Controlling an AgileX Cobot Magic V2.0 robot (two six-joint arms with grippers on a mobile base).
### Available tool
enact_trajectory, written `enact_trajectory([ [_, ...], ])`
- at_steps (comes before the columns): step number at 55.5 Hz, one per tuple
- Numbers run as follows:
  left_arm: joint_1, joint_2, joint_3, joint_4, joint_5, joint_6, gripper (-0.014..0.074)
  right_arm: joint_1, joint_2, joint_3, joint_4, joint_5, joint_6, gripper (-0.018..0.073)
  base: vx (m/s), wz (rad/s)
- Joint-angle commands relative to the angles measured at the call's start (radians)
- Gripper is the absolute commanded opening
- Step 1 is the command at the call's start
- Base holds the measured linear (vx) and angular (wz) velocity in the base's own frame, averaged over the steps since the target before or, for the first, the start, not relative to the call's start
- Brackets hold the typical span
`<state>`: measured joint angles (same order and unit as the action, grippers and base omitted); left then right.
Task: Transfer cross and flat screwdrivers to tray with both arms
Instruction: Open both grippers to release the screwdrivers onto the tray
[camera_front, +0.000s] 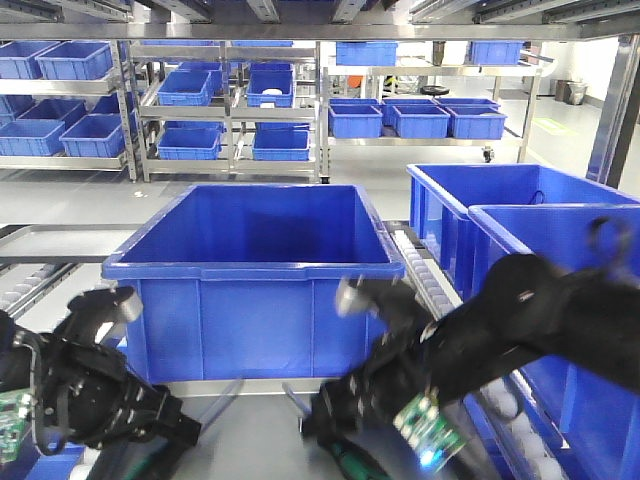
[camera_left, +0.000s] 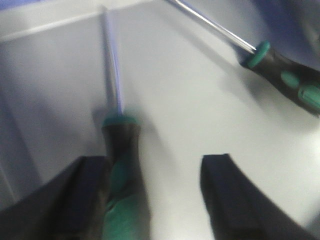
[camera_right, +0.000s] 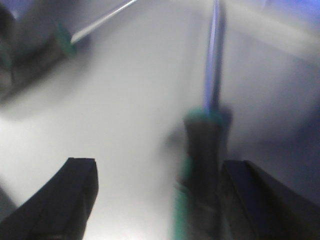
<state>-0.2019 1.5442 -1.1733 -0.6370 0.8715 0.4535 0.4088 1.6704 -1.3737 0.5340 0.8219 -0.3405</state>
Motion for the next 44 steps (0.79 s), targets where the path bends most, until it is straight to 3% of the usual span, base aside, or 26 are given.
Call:
enact_trajectory([
  [1,-0.008,-0.083,-0.034,-0.049,-0.053,0.004,0.0542,-0.003,-0.104,-0.034,0.026,-0.105,-0.002,0.0565,0.00,0.00],
  [20,-0.008,-0.383,-0.034,-0.049,-0.393,0.004,0.0542,-0.003,-0.279,-0.034,0.027,-0.283,-0.007,0.0565,0.00,0.00],
  [44,-0.008,-0.496,-0.033,-0.049,-0.433,0.004,0.0542,-0.003,-0.309,-0.034,0.027,-0.300,-0.007,0.0565,0.00,0.00],
])
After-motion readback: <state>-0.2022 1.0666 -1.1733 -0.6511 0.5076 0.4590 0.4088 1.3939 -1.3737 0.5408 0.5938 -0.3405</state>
